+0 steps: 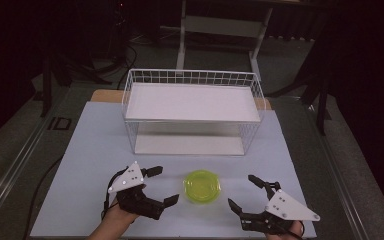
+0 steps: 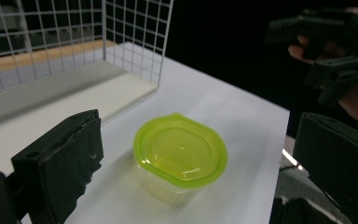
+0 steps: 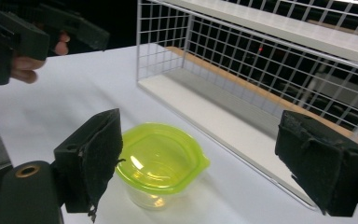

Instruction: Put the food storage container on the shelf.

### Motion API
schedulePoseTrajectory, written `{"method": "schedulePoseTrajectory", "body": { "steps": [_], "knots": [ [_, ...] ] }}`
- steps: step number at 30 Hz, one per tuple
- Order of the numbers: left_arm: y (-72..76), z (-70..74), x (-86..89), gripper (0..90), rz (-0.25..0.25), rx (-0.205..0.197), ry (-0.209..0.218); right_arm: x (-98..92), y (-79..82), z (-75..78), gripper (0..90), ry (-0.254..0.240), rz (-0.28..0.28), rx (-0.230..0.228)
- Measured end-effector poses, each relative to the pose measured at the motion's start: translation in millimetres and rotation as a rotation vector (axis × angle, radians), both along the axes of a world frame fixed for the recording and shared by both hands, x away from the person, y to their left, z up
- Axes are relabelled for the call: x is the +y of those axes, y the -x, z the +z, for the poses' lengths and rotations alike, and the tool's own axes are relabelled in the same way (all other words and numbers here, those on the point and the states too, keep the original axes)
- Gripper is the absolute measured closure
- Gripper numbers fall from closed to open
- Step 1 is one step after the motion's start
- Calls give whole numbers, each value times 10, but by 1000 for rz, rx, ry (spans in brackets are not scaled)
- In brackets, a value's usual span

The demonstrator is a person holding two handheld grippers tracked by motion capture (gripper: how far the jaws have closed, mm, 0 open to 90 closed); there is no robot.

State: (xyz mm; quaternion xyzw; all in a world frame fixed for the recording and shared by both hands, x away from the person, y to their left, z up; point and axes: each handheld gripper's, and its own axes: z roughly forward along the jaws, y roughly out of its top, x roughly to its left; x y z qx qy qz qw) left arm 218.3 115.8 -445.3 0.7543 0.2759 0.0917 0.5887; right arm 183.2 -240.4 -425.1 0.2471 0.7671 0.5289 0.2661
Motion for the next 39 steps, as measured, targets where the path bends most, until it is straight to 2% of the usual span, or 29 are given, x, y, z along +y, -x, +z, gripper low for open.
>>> {"method": "schedulePoseTrajectory", "body": {
  "steps": [3,5,7,10,11,12,13,15,17,19,20,22,23,25,26,27,29,31,32,34,37,39],
  "knots": [
    [-21,22,-57,22,-32,1,-11,17,-62,30,147,-24,18,29],
    [-40,21,-96,23,-63,18,-15,20,-127,43,141,-43,14,50],
    [-51,18,-137,24,-78,9,-32,33,-203,51,138,-34,-2,75],
    [-76,31,-182,24,-69,-11,-46,41,-297,71,133,-33,-11,58],
    [-97,39,-193,24,-73,-9,-50,46,-326,82,133,-31,-17,64],
    [-125,48,-201,24,-80,10,-43,45,-355,94,133,-38,-17,68],
    [-145,51,-205,24,-71,14,-28,47,-380,104,138,-34,-27,75],
    [-165,65,-215,51,-52,-6,-16,59,-431,120,149,-2,-49,95],
    [-204,72,-229,51,-52,24,-4,69,-476,125,153,-2,-51,141],
    [-233,75,-246,51,-3,22,-26,80,-522,98,128,-9,-42,165],
    [-260,72,-249,51,-4,41,-23,85,-546,80,124,-1,-38,174],
    [-310,60,-253,51,-14,73,-11,104,-594,40,114,-2,-33,220],
    [-330,51,-264,51,-15,81,-24,112,-613,21,114,-8,-50,221],
    [-369,19,-290,53,-7,102,-50,116,-654,-18,114,-26,-42,248],
    [-394,-6,-299,53,-13,124,-55,117,-668,-38,118,-24,-56,244],
    [-421,-35,-305,53,-11,148,-53,118,-687,-55,139,-22,-63,260],
    [-460,-97,-310,67,4,190,-38,118,-733,-93,153,-48,-65,307],
    [-496,-166,-322,84,15,232,-44,135,-773,-134,161,-44,-67,333],
    [-515,-204,-330,140,15,256,-51,143,-787,-158,193,-43,-74,345],
    [-524,-279,-342,162,19,287,-51,157,-812,-214,231,-48,-64,387],
    [-521,-375,-391,191,38,334,-85,199,-825,-317,284,-26,-55,425],
    [-513,-445,-409,196,43,360,-82,224,-822,-381,297,-13,-60,435]
  ]
}}
